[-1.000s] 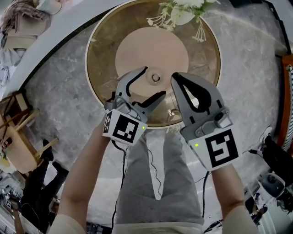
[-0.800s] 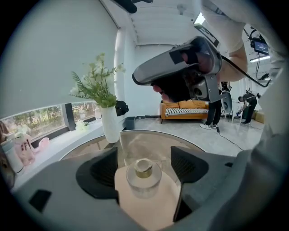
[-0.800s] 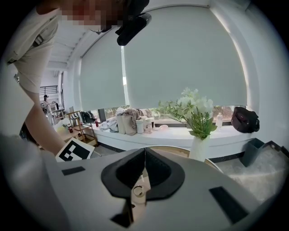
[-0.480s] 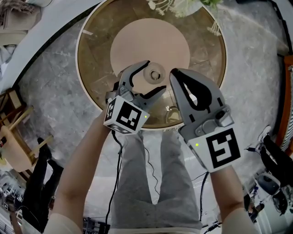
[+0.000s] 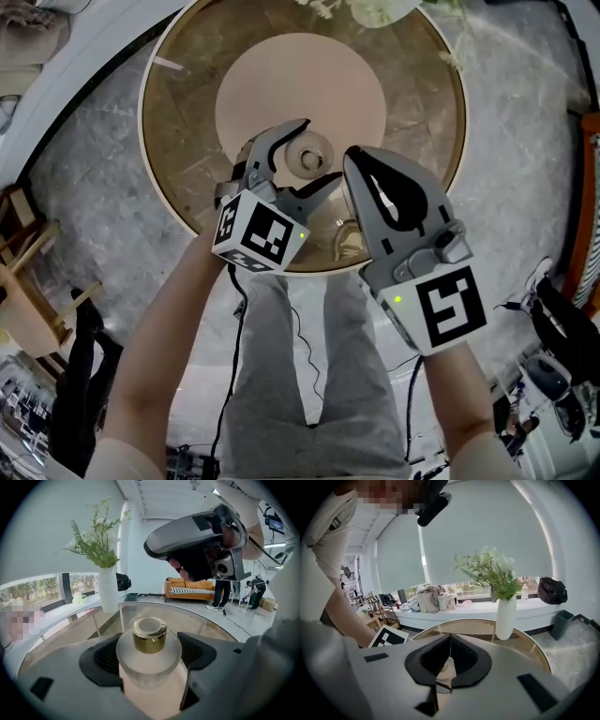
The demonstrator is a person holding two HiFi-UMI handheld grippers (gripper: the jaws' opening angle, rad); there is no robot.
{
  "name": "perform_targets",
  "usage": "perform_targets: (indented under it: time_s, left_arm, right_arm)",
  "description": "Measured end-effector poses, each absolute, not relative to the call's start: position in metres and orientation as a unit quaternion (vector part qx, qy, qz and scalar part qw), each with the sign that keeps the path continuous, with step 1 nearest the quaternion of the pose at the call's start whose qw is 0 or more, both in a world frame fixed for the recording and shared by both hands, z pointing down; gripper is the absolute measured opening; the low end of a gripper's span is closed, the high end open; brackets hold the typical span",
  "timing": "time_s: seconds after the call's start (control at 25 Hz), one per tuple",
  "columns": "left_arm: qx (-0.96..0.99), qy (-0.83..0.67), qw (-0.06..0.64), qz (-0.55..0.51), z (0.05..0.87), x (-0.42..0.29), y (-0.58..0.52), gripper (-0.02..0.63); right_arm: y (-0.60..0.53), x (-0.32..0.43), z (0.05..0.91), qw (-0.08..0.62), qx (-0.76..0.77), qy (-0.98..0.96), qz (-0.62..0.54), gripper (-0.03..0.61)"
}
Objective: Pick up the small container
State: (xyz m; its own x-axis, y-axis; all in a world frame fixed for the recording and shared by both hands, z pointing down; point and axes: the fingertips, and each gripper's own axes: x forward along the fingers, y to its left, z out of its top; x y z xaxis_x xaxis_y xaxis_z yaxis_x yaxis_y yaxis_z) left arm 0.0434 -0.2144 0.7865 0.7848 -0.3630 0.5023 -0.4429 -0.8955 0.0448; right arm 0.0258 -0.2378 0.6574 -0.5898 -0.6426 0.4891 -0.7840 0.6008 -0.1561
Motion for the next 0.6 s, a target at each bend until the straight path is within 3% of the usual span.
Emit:
perform_targets:
  time_s: [0.6]
  left_arm:
    - [0.934,-0.229,0.077,0.262,0.808,0.048,-0.220,0.348]
  right_arm:
    - [-0.231,0.025,0.692,0.218,0.378,-0.878,0.199,0.008]
